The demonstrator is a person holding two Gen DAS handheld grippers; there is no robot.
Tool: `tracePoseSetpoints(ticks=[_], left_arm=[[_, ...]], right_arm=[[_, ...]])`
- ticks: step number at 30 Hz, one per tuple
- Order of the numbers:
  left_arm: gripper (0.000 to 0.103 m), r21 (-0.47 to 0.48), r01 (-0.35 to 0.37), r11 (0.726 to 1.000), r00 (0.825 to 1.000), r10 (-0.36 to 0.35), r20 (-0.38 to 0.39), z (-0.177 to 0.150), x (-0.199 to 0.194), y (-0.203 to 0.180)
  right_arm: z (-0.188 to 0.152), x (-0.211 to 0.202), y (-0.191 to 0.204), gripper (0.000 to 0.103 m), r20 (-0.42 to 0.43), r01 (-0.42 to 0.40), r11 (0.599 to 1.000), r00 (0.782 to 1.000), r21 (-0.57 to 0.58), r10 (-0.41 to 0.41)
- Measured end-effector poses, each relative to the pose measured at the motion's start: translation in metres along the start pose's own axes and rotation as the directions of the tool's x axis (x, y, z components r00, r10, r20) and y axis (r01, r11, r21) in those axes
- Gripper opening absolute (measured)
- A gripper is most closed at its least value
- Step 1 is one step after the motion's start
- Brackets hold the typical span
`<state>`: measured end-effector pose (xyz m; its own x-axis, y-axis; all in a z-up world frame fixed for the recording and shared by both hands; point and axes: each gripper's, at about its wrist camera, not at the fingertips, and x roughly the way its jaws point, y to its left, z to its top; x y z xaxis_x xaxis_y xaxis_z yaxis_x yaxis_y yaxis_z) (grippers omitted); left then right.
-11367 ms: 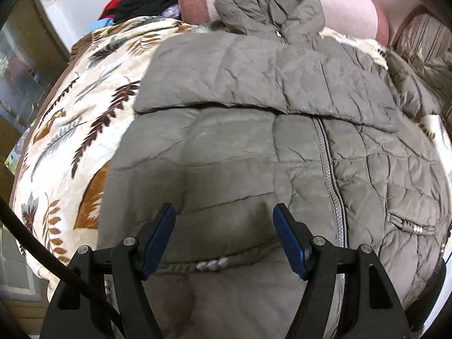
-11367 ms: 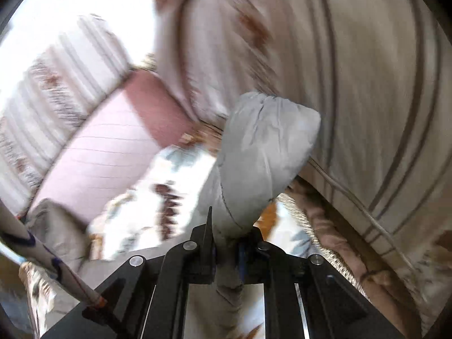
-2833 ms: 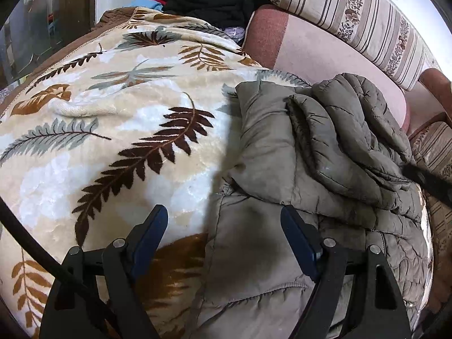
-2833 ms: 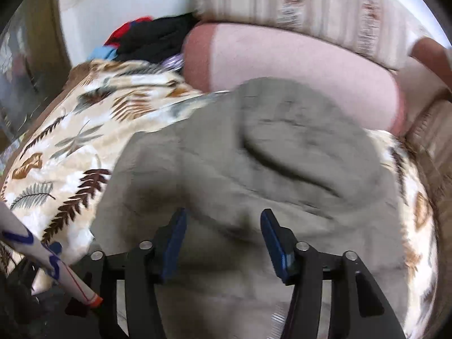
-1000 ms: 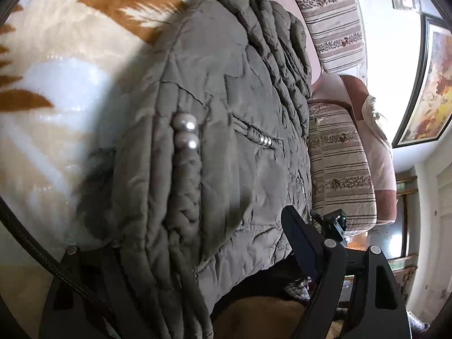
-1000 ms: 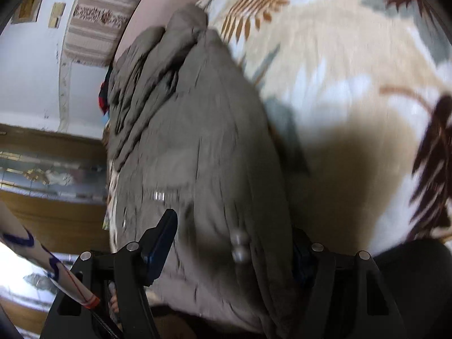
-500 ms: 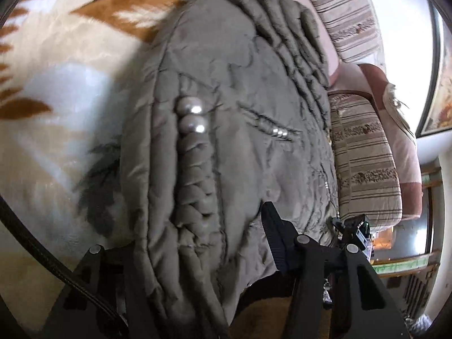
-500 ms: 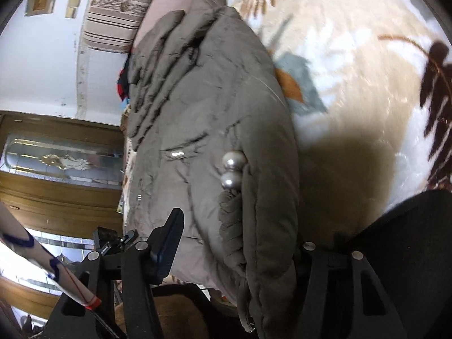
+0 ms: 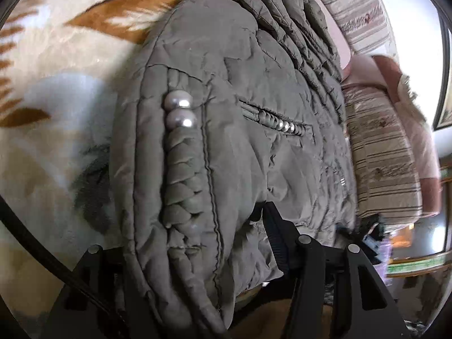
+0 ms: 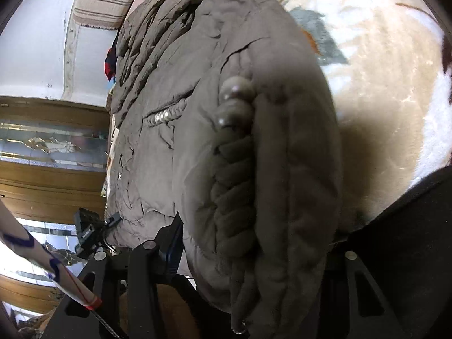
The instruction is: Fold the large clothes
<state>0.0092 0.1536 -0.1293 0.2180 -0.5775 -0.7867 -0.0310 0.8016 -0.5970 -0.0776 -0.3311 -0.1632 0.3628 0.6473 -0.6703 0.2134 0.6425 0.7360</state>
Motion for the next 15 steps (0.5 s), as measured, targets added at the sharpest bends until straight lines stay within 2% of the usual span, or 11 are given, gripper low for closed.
tracePoseSetpoints(ticks=[1, 2, 3, 7, 11, 15], left_arm=[[0.039, 0.019, -0.053, 0.998, 0.999, 0.053, 0.006, 0.0, -0.002, -0.005], [0.026, 0.031, -0.097, 0.995, 0.995, 0.096, 0.016, 0.002, -0.005, -0.01], [0.02, 0.035, -0.111, 0.993, 0.993, 0.11, 0.028, 0.003, -0.01, -0.013], [0.016, 0.061, -0.129, 0.99, 0.986, 0.121, 0.117, 0.007, -0.042, -0.028], [0.015, 0.099, -0.117, 0.988, 0.98, 0.099, 0.172, 0.0, -0.072, -0.044], [0.015, 0.121, -0.117, 0.986, 0.98, 0.094, 0.178, -0.017, -0.092, -0.051]], right_arm=[[-0.001, -0.002, 0.002, 0.043, 0.016, 0.023, 1.0, 1.0, 0.001, -0.023], [-0.001, -0.004, 0.005, 0.032, 0.029, 0.036, 0.999, 0.999, -0.002, -0.036], [-0.003, -0.007, 0.008, 0.029, 0.042, 0.044, 0.999, 0.998, -0.012, -0.044], [-0.004, -0.026, 0.042, 0.022, 0.105, 0.066, 0.993, 0.993, -0.093, -0.056], [-0.007, -0.055, 0.072, 0.02, 0.157, 0.008, 0.987, 0.987, -0.159, 0.017], [-0.018, -0.076, 0.085, 0.019, 0.15, -0.047, 0.977, 0.986, -0.208, 0.079]])
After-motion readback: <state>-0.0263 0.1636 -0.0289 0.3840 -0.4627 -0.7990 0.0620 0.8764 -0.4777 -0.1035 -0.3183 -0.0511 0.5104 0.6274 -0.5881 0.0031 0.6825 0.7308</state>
